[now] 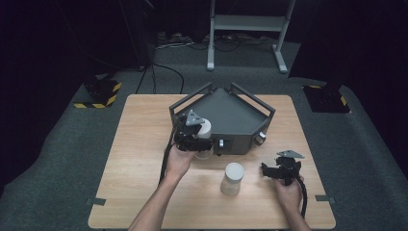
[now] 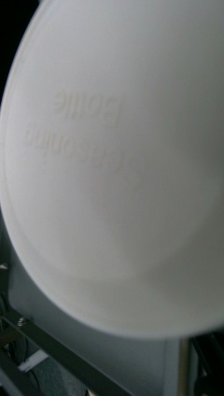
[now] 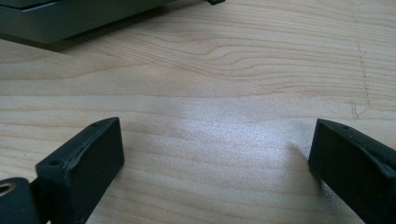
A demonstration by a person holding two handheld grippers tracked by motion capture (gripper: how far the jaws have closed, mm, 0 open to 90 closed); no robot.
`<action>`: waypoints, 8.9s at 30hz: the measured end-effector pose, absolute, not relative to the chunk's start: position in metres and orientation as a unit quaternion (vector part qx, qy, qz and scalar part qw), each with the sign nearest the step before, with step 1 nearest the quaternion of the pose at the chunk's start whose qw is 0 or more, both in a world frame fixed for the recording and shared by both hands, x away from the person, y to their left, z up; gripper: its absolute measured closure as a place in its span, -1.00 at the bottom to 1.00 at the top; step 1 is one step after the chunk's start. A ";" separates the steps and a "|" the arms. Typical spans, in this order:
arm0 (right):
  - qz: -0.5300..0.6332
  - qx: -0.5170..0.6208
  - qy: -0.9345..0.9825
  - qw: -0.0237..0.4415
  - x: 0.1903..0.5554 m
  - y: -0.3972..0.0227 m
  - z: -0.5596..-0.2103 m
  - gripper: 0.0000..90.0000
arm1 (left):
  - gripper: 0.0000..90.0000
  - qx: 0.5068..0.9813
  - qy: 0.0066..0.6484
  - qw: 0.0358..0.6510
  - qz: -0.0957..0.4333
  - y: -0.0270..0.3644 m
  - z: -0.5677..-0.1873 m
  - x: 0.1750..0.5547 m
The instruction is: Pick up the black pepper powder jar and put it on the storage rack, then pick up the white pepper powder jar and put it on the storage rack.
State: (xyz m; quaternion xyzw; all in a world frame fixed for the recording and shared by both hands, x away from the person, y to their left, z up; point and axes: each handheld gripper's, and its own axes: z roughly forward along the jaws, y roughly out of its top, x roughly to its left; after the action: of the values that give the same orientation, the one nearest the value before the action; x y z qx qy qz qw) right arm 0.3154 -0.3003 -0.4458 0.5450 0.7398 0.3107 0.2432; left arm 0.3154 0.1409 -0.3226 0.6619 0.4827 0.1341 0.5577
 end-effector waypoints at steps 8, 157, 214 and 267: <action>0.312 0.544 0.740 0.243 0.315 -0.300 -0.446 -0.92 | -0.22 0.654 0.490 0.558 0.145 0.132 -0.290 0.340; 0.314 0.541 0.741 0.243 0.315 -0.300 -0.446 -0.88 | -0.90 0.593 0.534 0.563 0.215 0.165 -0.423 0.275; 0.314 0.543 0.740 0.244 0.314 -0.299 -0.446 -0.88 | -0.90 0.599 0.608 0.471 0.223 0.150 -0.491 0.287; 0.336 0.529 0.745 0.229 0.307 -0.303 -0.442 -0.98 | -0.97 0.619 0.603 0.449 0.228 0.147 -0.489 0.291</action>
State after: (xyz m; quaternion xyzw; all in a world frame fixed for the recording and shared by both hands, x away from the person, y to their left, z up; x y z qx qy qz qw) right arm 0.3067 -0.3032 -0.4422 0.5295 0.7446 0.3358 0.2290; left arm 0.2912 0.1470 -0.4893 0.6190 0.6029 0.2283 0.4485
